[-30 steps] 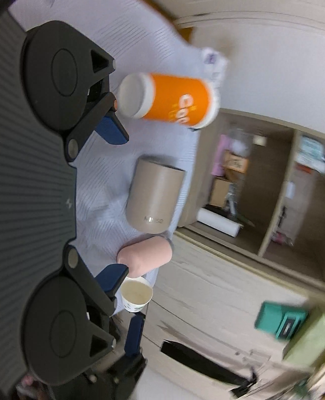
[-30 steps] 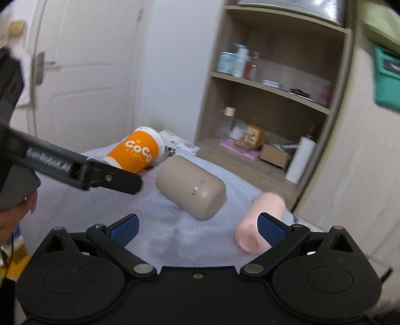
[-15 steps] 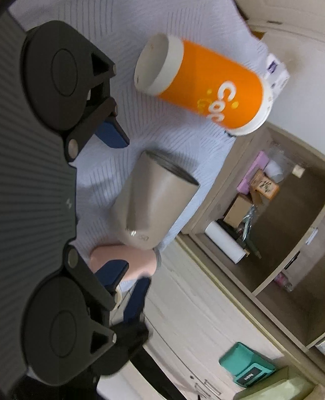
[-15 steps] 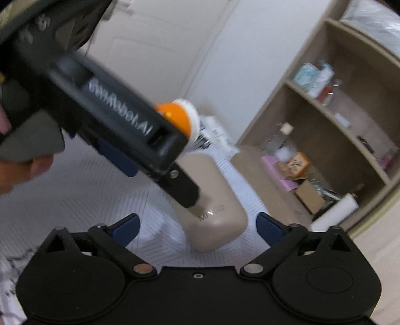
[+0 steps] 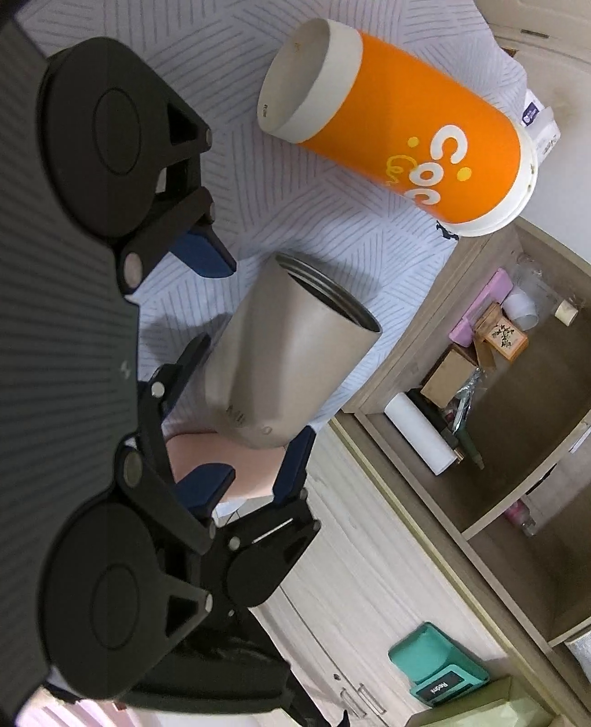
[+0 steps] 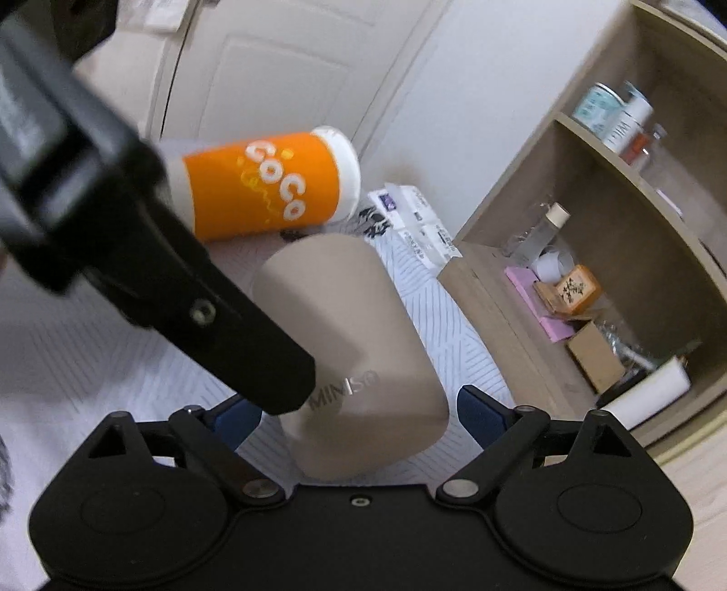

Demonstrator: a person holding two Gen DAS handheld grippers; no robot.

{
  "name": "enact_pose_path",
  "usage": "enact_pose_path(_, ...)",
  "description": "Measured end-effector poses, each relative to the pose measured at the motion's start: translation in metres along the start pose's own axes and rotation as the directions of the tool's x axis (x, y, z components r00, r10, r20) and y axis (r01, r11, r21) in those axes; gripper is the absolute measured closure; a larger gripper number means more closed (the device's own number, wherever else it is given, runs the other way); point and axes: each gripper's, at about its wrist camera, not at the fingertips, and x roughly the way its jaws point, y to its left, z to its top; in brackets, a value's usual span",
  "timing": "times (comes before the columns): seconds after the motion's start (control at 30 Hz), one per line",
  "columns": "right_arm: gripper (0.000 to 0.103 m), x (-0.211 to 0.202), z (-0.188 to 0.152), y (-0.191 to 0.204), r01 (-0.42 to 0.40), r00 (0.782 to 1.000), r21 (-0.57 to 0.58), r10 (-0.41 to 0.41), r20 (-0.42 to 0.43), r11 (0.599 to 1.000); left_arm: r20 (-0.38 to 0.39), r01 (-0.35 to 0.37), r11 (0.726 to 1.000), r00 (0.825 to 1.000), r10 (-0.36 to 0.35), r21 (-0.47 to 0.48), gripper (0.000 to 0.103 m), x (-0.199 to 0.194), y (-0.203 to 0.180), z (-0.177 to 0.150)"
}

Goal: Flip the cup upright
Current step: 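Move the right gripper to the beige tumbler and close on its body, then lift the beige tumbler with the right gripper and rotate it upright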

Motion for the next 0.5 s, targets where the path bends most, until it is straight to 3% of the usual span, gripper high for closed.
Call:
enact_pose_path(0.13, 0.009, 0.005, 0.0, -0.006, -0.012, 1.0, -0.007, 0.012, -0.019, 1.0, 0.026, -0.006, 1.0, 1.0, 0.007, -0.016, 0.014, -0.002, 0.004, -0.001)
enact_pose_path(0.2, 0.018, 0.007, 0.001, -0.008, -0.017, 1.0, -0.01, 0.017, -0.021, 1.0, 0.026, -0.004, 1.0, 1.0, 0.005, -0.025, 0.014, -0.003, 0.006, -0.003)
enact_pose_path(0.5, 0.018, -0.005, 0.003, 0.005, 0.022, 0.998, 0.059, -0.019, -0.052, 0.998, 0.016, 0.02, 0.998, 1.0, -0.019, -0.053, 0.019, -0.009, 0.008, -0.01)
